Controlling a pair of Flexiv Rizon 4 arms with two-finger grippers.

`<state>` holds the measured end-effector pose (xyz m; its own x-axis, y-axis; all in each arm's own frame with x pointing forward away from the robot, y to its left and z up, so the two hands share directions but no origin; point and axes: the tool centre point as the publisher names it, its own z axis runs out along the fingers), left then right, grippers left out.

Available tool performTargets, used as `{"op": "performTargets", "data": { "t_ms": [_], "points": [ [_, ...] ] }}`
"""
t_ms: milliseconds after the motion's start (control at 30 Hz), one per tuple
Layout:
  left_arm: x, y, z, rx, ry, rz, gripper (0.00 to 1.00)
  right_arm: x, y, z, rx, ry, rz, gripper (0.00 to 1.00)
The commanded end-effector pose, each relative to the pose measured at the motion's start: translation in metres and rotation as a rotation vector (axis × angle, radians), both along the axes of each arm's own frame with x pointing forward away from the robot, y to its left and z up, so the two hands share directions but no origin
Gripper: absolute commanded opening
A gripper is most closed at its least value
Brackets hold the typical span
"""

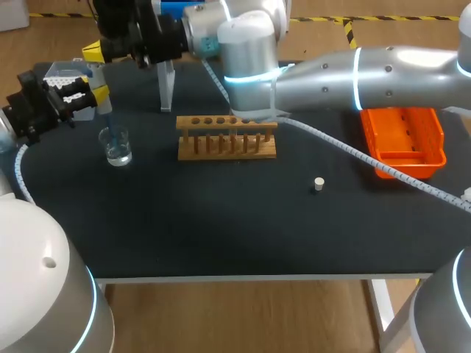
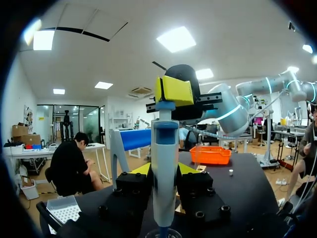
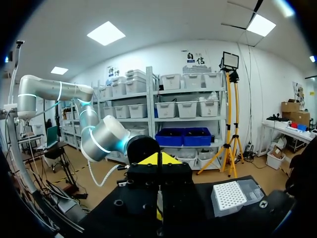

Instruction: Invert the test tube, pick up the pipette, mount the tip to pipette, aspirate from beaker and dispense into the tube, eject the tip, return the pipette, and cap with the stopper.

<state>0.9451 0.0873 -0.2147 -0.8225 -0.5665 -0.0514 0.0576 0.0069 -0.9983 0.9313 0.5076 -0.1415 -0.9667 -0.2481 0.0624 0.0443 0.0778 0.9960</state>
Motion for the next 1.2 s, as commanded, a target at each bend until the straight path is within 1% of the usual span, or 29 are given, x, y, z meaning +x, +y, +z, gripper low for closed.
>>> {"op": "performTargets", "data": {
  "t_ms": [33, 200, 333, 433, 567, 600, 633, 667, 733, 900, 1033, 1200],
  "points": [
    [0.001, 0.002, 0.003, -0.004, -0.004, -0.006, 0.00, 0.000, 0.001, -0.012, -0.003, 0.006, 0.000, 0.00],
    [0.001, 0.002, 0.003, -0.004, -0.004, -0.006, 0.00, 0.000, 0.000, -0.021, -0.016, 0.018, -0.003, 0.00],
    [0.001, 0.002, 0.003, -0.004, -0.004, -0.006, 0.00, -0.001, -0.001, -0.023, -0.020, 0.021, -0.005, 0.00],
    [0.001, 0.002, 0.003, -0.004, -0.004, -0.006, 0.00, 0.001, -0.002, -0.014, -0.011, 0.017, -0.012, 0.00],
    [0.001, 0.002, 0.003, -0.004, -0.004, -0.006, 0.00, -0.002, -0.008, 0.014, 0.030, -0.013, -0.012, 0.01],
    [0.001, 0.002, 0.003, -0.004, -0.004, -0.006, 0.00, -0.002, -0.012, 0.023, 0.039, -0.026, -0.017, 0.46],
    [0.001, 0.002, 0.003, -0.004, -0.004, -0.006, 0.00, -0.003, -0.016, 0.030, 0.049, -0.037, -0.020, 0.88],
    [0.001, 0.002, 0.003, -0.004, -0.004, -0.006, 0.00, -0.004, -0.021, 0.038, 0.057, -0.044, -0.023, 1.00],
    [0.001, 0.002, 0.003, -0.004, -0.004, -0.006, 0.00, -0.004, -0.032, 0.049, 0.069, -0.053, -0.034, 1.00],
    [0.001, 0.002, 0.003, -0.004, -0.004, -0.006, 0.00, -0.004, -0.065, 0.068, 0.048, -0.090, -0.074, 1.00],
    [0.001, 0.002, 0.003, -0.004, -0.004, -0.006, 0.00, -0.004, -0.095, 0.074, 0.010, -0.122, -0.106, 1.00],
    [0.001, 0.002, 0.003, -0.004, -0.004, -0.006, 0.00, -0.004, -0.132, 0.074, -0.043, -0.149, -0.141, 1.00]
  ]
}}
